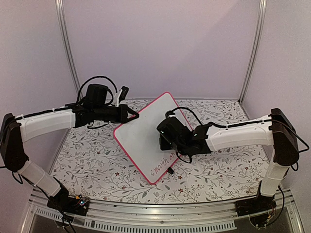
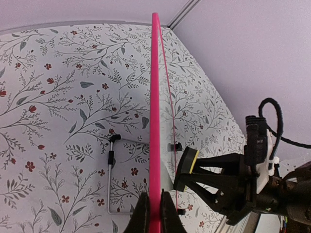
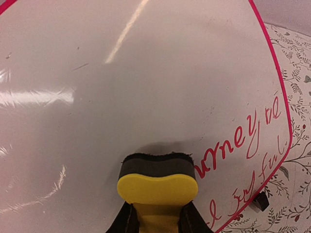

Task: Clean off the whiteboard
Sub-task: Erase the whiteboard at the center of the board.

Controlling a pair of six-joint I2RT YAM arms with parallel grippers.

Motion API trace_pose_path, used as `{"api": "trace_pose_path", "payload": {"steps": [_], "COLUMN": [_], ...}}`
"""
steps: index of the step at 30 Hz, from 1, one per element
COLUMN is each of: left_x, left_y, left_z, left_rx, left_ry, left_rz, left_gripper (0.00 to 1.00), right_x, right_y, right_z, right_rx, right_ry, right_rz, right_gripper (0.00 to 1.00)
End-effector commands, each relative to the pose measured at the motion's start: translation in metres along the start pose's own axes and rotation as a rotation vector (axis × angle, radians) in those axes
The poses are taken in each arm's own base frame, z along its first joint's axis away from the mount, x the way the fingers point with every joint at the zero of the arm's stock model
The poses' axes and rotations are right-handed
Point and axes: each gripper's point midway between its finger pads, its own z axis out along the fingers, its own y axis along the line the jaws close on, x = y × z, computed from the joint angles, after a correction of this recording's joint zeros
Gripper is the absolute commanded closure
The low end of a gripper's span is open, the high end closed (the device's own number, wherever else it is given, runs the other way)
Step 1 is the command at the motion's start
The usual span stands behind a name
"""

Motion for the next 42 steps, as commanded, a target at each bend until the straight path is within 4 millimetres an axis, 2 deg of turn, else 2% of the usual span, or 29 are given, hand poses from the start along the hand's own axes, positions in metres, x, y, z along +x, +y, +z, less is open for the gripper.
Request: {"api": "trace_pose_path", "payload": {"steps": [1,25,30,36,42], "left_x": [0.0,0.0,0.005,0.008,0.005], "left_y": [0.0,-0.001,0.005,0.009,-0.005], "left_z": [-0.008,-0.008,-0.003,0.001,-0.006], "left_rx": [-0.012,-0.009,-0.024,-0.033,-0.006], "left_ry": [-0.012,-0.012,0.001,0.018,-0.002], "left_rz": [0.069,0.069,0.063,0.058,0.073], "left_gripper": [1.0,1.0,1.0,1.0,1.0], "right_x": [0.005,0.008,0.006,-0.012,-0.024], "right_y": [-0.004,-0.006,-0.006,-0.006,-0.007], "right_z": [0.007,0.005,0.002,-0.009,-0.017], "right_rx": [0.02,0.01,-0.017,-0.039,-0.047], "right_ry": [0.016,0.008,-0.016,-0.08,-0.125], "right_rz": [-0.006,0.005,0.019,0.013,0.004], "right_gripper": [0.76,0.76,0.76,0.76,0.77]}}
